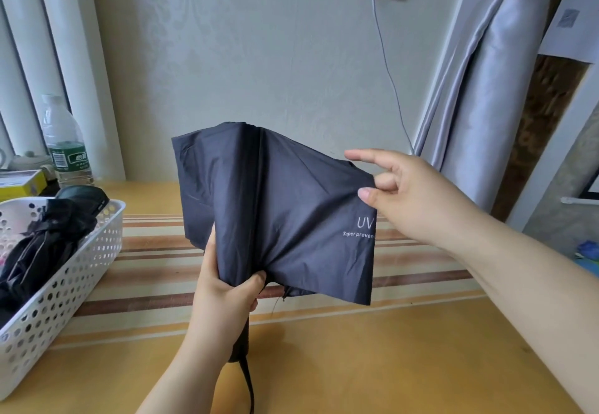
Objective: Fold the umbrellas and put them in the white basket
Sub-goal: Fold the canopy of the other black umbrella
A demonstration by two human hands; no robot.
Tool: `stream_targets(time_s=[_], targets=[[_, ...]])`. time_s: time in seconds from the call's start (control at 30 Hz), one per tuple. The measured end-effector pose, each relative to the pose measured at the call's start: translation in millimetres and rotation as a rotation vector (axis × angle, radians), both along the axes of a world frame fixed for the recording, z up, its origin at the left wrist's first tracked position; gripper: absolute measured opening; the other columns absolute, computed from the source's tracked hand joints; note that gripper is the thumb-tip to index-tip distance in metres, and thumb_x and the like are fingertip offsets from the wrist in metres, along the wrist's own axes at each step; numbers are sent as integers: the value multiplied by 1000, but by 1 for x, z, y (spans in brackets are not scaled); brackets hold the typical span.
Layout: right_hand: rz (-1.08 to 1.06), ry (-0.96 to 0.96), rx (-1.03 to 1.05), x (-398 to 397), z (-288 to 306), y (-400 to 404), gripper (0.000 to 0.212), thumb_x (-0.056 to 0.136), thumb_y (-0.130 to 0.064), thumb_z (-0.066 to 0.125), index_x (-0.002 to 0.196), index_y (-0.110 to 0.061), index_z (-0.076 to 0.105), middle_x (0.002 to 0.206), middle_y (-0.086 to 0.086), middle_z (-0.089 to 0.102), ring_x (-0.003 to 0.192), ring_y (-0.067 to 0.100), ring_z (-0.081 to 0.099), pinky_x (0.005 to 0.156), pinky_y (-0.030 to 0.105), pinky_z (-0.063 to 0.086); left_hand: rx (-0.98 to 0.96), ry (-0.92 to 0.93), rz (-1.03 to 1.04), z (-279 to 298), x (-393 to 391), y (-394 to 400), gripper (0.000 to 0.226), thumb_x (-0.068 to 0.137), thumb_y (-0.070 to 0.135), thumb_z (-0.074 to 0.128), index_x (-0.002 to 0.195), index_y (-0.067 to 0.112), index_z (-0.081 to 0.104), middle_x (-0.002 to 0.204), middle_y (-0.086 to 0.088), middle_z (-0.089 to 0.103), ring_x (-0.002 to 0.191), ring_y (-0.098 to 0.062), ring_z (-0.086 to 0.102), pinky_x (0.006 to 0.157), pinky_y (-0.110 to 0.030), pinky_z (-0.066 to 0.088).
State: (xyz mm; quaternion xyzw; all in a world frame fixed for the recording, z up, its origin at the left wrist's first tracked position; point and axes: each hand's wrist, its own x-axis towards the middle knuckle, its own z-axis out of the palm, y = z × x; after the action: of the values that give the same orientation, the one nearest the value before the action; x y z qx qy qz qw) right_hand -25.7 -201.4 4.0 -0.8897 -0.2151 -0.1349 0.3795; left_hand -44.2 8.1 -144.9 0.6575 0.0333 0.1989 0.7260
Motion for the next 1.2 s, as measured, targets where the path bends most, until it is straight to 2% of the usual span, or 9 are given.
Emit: stream_targets(time_s=[0.13,0.23,0.33,0.5,0.67,0.77,0.87,1.03,1.2], targets=[[74,13,11,1,5,6,21,89,-14,66,101,-31,69,73,-27,68,67,-11,62,67,6,46,23,0,-17,-2,0,-1,81,80,-7,66,140,38,37,95,-8,57,51,-15,46,46,-22,46],[16,85,-287,2,8,5,20,93,-29,61,76,-35,67,79,-19,72,78,-3,66,78,21,50,4,17,-15,-1,0,1,83,80,-6,67,142,39,35,100,-12,58,50,-15,48,46,-23,47],[41,261,-418,1,2,7,15,94,-38,58,103,-33,68,97,-15,72,93,5,67,94,35,51,14,-5,-16,0,-1,1,82,81,-8,65,141,39,35,99,-8,59,53,-16,49,47,-22,48],[68,133,-268,-3,-4,14,6,94,-32,59,93,-38,59,82,-24,66,77,-6,61,69,13,45,41,-5,-30,-2,-1,-1,83,80,-4,68,143,38,34,107,-10,57,59,-19,52,46,-19,45],[-100,-86,-61,-1,13,3,21,96,-23,56,84,-33,69,89,2,73,86,25,67,79,37,51,-46,21,32,-2,3,7,75,81,-7,65,138,34,39,76,-12,53,46,-17,45,45,-25,46],[-137,-35,-85,-1,17,-4,26,99,-26,50,79,-31,65,76,-2,65,72,11,61,67,32,45,-101,32,55,-5,6,13,68,83,-4,65,134,33,41,80,-13,53,48,-21,46,48,-32,46],[-133,63,-73,-1,13,-1,19,94,-47,47,96,-33,60,85,-9,64,76,7,61,73,32,49,-116,15,60,-4,6,13,62,83,-5,65,128,33,44,83,-12,53,51,-23,45,49,-32,46],[-97,138,-146,-7,6,16,63,75,-70,53,130,-44,34,99,-16,68,89,-2,60,73,19,42,-43,6,41,-4,5,6,69,81,-7,65,134,32,43,75,-8,55,47,-18,45,47,-28,46],[-118,-130,-165,3,-2,26,44,86,-22,71,124,-32,51,62,-6,62,51,3,49,54,14,37,-23,-3,29,-4,4,6,76,81,-9,65,137,36,40,79,-8,54,46,-15,45,45,-25,46]])
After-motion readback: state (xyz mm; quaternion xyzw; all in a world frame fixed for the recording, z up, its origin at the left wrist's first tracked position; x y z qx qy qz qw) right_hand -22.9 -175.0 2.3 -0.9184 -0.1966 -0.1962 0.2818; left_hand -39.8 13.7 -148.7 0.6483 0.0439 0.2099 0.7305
